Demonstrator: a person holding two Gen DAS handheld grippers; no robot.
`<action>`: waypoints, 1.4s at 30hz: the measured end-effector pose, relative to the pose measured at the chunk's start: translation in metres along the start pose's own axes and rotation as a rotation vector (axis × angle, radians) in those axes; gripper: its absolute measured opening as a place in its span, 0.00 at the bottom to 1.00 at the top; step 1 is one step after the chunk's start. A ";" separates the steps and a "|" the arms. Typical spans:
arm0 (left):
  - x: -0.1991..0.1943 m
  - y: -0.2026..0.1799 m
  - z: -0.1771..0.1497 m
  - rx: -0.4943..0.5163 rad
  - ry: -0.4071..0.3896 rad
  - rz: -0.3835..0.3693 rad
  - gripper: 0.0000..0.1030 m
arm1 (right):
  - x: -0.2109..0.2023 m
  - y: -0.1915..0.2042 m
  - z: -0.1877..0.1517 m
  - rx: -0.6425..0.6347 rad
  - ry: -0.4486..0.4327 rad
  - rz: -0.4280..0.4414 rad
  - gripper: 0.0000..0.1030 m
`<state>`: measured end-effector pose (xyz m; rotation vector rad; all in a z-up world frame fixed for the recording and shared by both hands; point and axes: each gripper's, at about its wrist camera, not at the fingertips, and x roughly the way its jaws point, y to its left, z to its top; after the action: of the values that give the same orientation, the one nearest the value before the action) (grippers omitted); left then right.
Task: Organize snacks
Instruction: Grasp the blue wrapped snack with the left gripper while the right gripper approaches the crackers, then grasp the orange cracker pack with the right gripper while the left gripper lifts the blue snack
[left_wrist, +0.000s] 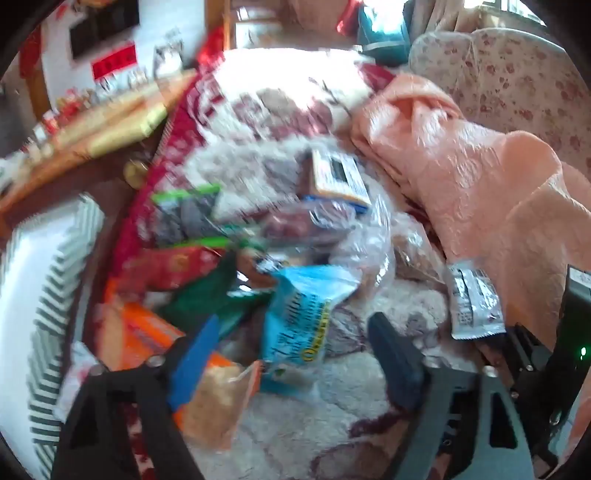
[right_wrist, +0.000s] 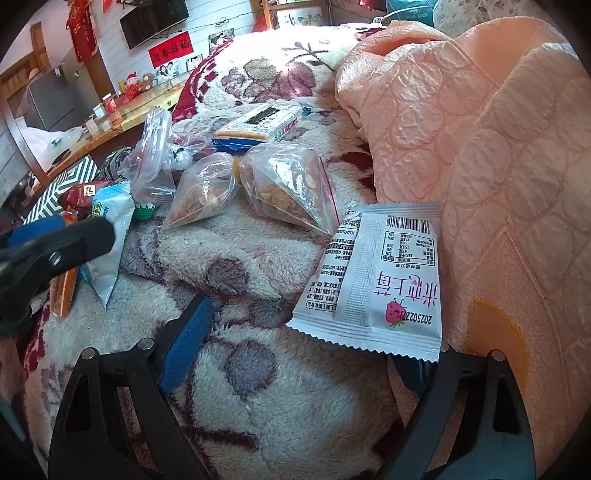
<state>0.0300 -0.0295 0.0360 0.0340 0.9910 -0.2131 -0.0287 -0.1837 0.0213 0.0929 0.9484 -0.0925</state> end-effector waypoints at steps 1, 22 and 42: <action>0.003 0.000 0.001 -0.002 0.010 0.000 0.75 | 0.000 0.000 0.000 0.001 -0.001 0.001 0.87; -0.050 0.049 -0.006 -0.162 -0.050 -0.122 0.27 | -0.003 0.006 0.002 -0.018 0.055 -0.037 0.87; -0.097 0.086 -0.013 -0.290 -0.106 -0.258 0.26 | -0.036 0.050 0.003 -0.170 0.036 0.079 0.87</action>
<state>-0.0155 0.0719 0.1031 -0.3686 0.9106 -0.3017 -0.0412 -0.1331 0.0543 -0.0248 0.9837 0.0629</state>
